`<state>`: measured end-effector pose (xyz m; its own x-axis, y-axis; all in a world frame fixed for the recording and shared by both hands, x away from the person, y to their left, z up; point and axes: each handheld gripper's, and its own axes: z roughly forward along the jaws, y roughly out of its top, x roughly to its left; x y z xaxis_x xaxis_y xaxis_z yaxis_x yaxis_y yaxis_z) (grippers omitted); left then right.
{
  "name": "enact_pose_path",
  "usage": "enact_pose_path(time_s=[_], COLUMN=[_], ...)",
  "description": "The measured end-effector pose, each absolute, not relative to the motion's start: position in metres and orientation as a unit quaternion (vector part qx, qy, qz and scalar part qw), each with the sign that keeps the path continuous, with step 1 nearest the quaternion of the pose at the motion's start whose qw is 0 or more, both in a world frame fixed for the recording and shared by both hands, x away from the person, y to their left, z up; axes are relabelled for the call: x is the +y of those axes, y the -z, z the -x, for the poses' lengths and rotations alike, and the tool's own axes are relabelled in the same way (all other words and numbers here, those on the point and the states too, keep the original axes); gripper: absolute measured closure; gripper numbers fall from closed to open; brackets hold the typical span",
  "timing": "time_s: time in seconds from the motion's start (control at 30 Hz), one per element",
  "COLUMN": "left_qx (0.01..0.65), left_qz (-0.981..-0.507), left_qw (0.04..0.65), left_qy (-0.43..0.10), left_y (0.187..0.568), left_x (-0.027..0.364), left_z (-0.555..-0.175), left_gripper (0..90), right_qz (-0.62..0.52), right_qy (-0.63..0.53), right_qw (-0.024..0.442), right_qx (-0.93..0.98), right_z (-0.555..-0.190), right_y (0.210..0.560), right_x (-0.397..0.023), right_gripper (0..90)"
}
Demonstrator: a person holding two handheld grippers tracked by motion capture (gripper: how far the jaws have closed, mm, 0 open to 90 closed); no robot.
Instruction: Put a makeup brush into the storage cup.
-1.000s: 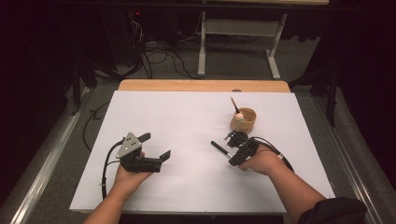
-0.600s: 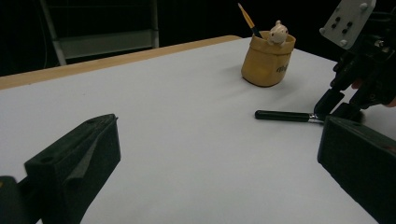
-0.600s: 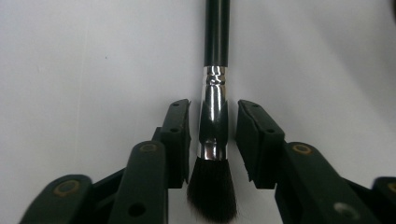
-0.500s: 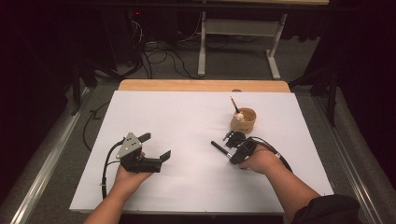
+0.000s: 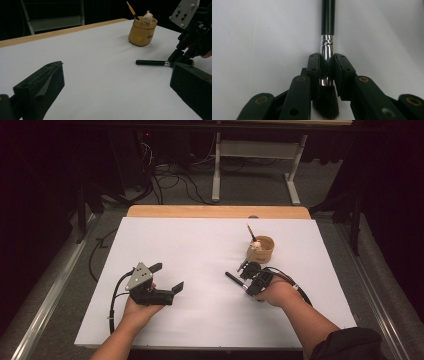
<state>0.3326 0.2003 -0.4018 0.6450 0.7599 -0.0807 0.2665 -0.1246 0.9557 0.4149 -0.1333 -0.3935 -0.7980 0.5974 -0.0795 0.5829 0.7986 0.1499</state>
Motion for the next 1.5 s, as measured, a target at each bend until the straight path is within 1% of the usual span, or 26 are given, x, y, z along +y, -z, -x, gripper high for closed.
enact_pose_path(time_s=[0.1,0.2,0.33,0.5,0.77,0.8,1.43,1.5], left_qx=[0.360,0.361,0.361,0.362,0.359,0.359,0.355,0.355], left_qz=[-0.716,-0.715,-0.715,-0.717,-0.718,-0.718,-0.723,-0.724], left_qw=[0.557,0.557,0.556,0.555,0.553,0.553,0.549,0.548], left_qy=[-0.221,-0.220,-0.220,-0.218,-0.222,-0.223,-0.223,-0.222], left_y=[0.402,0.402,0.403,0.404,0.404,0.404,0.405,0.406], left_x=[0.201,0.202,0.202,0.200,0.199,0.199,0.195,0.195], left_z=[-0.333,-0.334,-0.335,-0.335,-0.334,-0.334,-0.333,-0.334], left_gripper=[0.0,0.0,0.0,0.0,0.0,0.0,0.0,0.0], right_qz=[-0.303,-0.305,-0.306,-0.311,-0.318,-0.316,-0.314,-0.316], right_qy=[-0.054,-0.056,-0.061,-0.073,-0.071,-0.068,-0.071,-0.070], right_qw=[0.068,0.061,0.069,0.064,0.065,0.060,0.074,0.071], right_qx=[0.949,0.949,0.948,0.945,0.943,0.944,0.944,0.943], right_z=[-0.415,-0.416,-0.415,-0.415,-0.410,-0.409,-0.391,-0.389], right_y=[0.393,0.393,0.391,0.385,0.379,0.379,0.362,0.360], right_x=[-0.132,-0.132,-0.133,-0.136,-0.147,-0.147,-0.167,-0.167], right_gripper=[78.5,78.7,78.7,78.6,78.5,78.5,78.4,78.5])
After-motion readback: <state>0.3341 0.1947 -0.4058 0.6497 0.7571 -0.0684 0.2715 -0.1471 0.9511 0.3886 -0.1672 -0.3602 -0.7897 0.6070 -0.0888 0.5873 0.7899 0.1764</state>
